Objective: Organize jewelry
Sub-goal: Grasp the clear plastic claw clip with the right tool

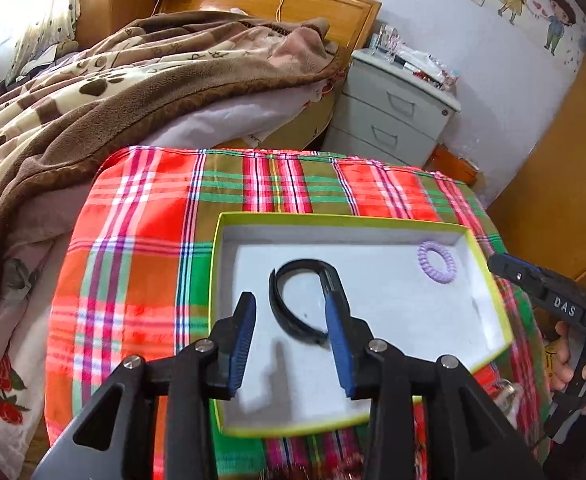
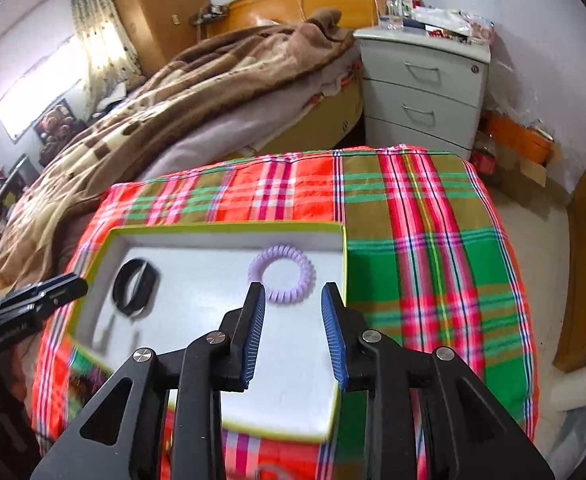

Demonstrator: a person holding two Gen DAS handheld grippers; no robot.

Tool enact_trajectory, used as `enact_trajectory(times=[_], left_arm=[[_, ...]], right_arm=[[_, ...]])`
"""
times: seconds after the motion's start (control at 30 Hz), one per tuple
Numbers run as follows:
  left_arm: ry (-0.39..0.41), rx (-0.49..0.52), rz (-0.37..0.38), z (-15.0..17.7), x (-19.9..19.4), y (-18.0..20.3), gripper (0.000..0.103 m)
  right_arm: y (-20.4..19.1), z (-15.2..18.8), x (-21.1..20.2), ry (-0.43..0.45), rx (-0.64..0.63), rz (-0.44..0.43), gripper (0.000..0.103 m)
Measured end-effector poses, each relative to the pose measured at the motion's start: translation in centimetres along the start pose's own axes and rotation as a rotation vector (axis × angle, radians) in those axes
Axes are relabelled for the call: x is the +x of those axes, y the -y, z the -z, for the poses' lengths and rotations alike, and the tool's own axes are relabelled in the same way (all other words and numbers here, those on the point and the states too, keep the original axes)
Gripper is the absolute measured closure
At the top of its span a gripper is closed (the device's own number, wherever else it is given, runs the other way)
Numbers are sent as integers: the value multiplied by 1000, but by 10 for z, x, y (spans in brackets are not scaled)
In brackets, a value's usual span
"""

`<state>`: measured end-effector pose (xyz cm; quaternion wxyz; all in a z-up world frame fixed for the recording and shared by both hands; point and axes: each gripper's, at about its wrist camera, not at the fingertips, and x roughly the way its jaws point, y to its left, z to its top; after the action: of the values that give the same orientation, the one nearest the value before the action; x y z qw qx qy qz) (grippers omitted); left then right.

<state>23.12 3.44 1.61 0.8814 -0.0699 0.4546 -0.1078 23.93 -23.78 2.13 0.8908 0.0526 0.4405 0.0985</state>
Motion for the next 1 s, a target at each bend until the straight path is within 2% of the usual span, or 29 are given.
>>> enact_trajectory(times=[0.2,0.3,0.4,0.53,0.67,0.83,1.0], left_arm=[[21,-17,34,27,-29,-4,62],[26,-29,58,42,-42,-7,62],[19,-41,85,55,-52,-10,58],[29,-51,96,71,-63,-13,54],[-1,-78,116,88,-67,-25,54],[-9,-157,90,104,-73,-47,53],[-8,-167,63,115,-80,-58,53]], right_arm=[[2,32,-28,7,-48,-49,72],[-3,47,-35,-6,-129,-41,65],[-7,59,-40,-23,-199,-79,61],[-13,73,-38,-75,-274,-133,60],[-17,83,-31,-130,-338,-117,57],[-23,90,-21,-175,-405,-88,56],[-24,92,-16,-210,-428,-98,56]])
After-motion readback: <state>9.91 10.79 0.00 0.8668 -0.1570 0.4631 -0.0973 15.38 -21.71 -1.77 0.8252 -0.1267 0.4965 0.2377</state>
